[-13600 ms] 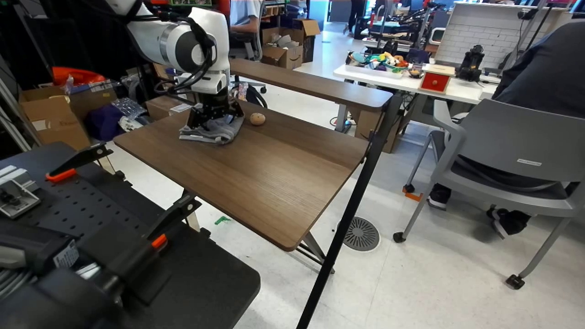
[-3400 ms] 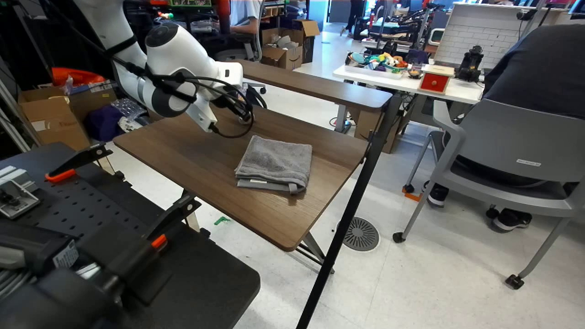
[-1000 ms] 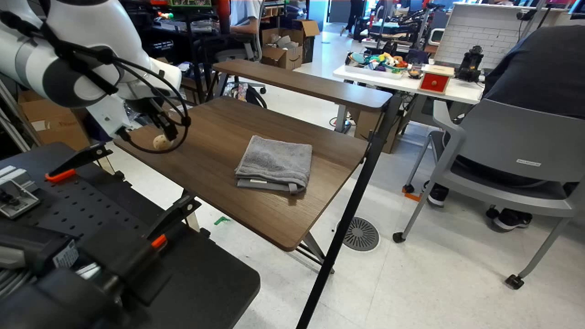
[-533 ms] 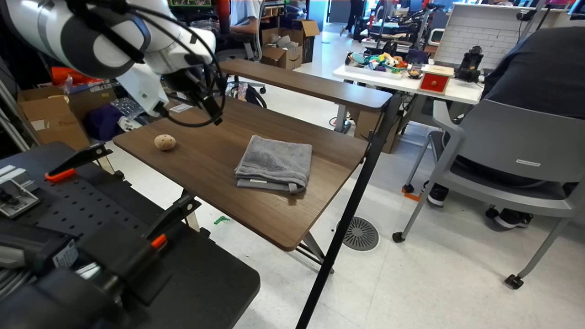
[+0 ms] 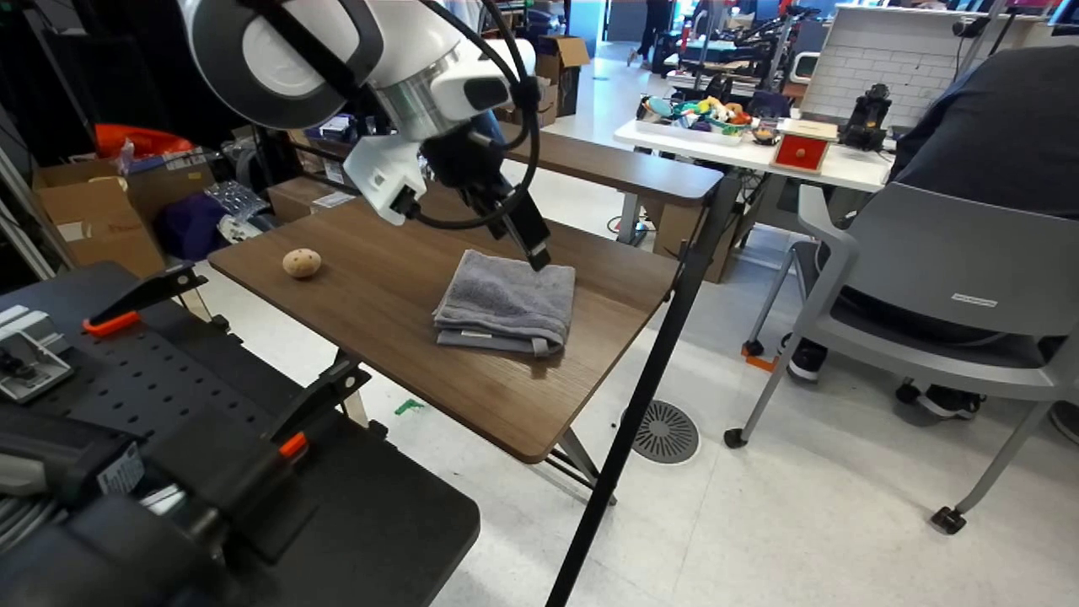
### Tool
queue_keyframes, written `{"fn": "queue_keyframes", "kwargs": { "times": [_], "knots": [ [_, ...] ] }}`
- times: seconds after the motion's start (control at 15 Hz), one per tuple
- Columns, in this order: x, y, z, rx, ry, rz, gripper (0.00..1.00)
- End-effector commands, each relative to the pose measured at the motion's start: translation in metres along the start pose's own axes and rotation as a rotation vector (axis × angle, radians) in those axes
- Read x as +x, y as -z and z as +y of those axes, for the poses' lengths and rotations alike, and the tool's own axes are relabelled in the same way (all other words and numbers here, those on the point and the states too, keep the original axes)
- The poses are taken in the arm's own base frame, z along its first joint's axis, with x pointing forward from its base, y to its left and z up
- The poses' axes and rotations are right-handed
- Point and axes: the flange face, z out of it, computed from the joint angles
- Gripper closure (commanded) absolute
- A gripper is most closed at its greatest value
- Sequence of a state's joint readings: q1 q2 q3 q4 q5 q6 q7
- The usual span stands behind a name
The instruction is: Use the towel to wipe the table, then move the brown object closer to you
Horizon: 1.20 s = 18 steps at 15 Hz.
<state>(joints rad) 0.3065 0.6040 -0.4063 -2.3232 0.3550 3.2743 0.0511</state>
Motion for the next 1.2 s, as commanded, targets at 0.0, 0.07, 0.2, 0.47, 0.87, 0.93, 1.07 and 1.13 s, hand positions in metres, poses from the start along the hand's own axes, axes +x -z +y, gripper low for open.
{"fn": "queue_keyframes", "kwargs": {
  "times": [0.0, 0.07, 0.2, 0.47, 0.87, 0.93, 1.07, 1.13],
  "knots": [
    [-0.023, -0.04, -0.025, -0.069, 0.035, -0.162, 0.0],
    [-0.033, -0.045, -0.04, -0.049, 0.05, -0.229, 0.0],
    [-0.035, -0.041, -0.033, -0.052, 0.048, -0.192, 0.0],
    [-0.038, -0.048, -0.041, -0.062, 0.045, -0.195, 0.0],
    [0.001, -0.047, -0.04, -0.005, -0.12, -0.095, 0.0],
    [0.006, -0.047, -0.046, 0.017, -0.182, -0.111, 0.0],
    [0.008, -0.057, -0.056, 0.043, -0.281, -0.129, 0.0],
    [0.005, -0.064, -0.061, 0.05, -0.314, -0.135, 0.0]
  ]
}}
